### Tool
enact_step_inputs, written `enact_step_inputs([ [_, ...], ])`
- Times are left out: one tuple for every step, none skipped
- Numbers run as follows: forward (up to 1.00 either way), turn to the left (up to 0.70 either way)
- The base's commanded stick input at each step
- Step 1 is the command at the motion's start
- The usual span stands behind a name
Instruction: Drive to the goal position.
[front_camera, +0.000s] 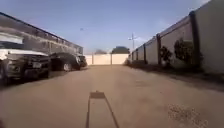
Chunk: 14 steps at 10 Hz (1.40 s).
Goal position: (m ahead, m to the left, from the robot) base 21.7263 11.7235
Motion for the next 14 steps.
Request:
enact_step_inputs([
  [1.00, 0.00],
  [1.00, 0.00],
  [1.00, 0.00],
  [1.00, 0.00],
  [1.00, 0.00],
  [1.00, 0.00],
  [1.00, 0.00],
  [1.00, 0.00],
  [1.00, 0.00],
  [1.00, 0.00],
  [1.00, 0.00],
  [1.00, 0.00],
  [1.00, 0.00],
  [1.00, 0.00],
])
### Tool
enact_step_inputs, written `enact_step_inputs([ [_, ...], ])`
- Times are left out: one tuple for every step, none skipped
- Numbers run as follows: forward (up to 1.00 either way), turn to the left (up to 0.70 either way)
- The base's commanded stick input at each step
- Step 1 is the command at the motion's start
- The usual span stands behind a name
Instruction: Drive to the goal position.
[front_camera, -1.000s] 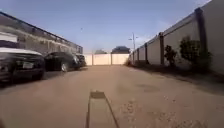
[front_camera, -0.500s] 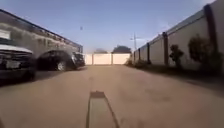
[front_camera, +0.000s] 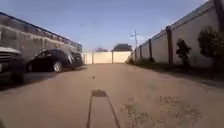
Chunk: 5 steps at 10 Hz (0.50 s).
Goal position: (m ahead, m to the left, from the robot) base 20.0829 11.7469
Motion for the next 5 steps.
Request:
enact_step_inputs([
  [1.00, 0.00],
  [1.00, 0.00],
  [1.00, 0.00],
  [1.00, 0.00],
  [1.00, 0.00],
])
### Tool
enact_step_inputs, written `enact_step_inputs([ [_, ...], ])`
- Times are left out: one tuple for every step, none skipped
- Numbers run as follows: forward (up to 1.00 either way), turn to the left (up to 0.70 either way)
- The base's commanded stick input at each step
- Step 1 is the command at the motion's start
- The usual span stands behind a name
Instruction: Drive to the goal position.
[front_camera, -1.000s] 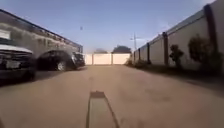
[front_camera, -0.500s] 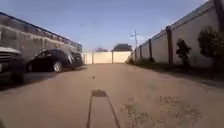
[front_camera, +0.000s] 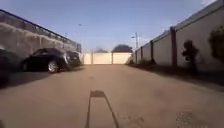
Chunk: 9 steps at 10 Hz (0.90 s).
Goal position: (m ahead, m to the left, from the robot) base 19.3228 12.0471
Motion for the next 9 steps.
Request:
enact_step_inputs([
  [1.00, 0.00],
  [1.00, 0.00],
  [1.00, 0.00],
  [1.00, 0.00],
  [1.00, 0.00],
  [1.00, 0.00],
  [1.00, 0.00],
  [1.00, 0.00],
  [1.00, 0.00],
])
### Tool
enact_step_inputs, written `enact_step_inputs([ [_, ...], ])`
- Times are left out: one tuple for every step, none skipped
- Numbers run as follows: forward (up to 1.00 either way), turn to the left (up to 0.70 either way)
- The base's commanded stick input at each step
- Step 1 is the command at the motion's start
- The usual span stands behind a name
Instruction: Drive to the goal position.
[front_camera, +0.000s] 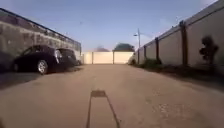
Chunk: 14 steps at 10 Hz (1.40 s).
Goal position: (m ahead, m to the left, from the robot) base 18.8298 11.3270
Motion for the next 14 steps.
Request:
enact_step_inputs([
  [1.00, 0.00],
  [1.00, 0.00],
  [1.00, 0.00],
  [1.00, 0.00],
  [1.00, 0.00],
  [1.00, 0.00],
  [1.00, 0.00],
  [1.00, 0.00],
  [1.00, 0.00],
  [1.00, 0.00],
  [1.00, 0.00],
  [1.00, 0.00],
  [1.00, 0.00],
  [1.00, 0.00],
])
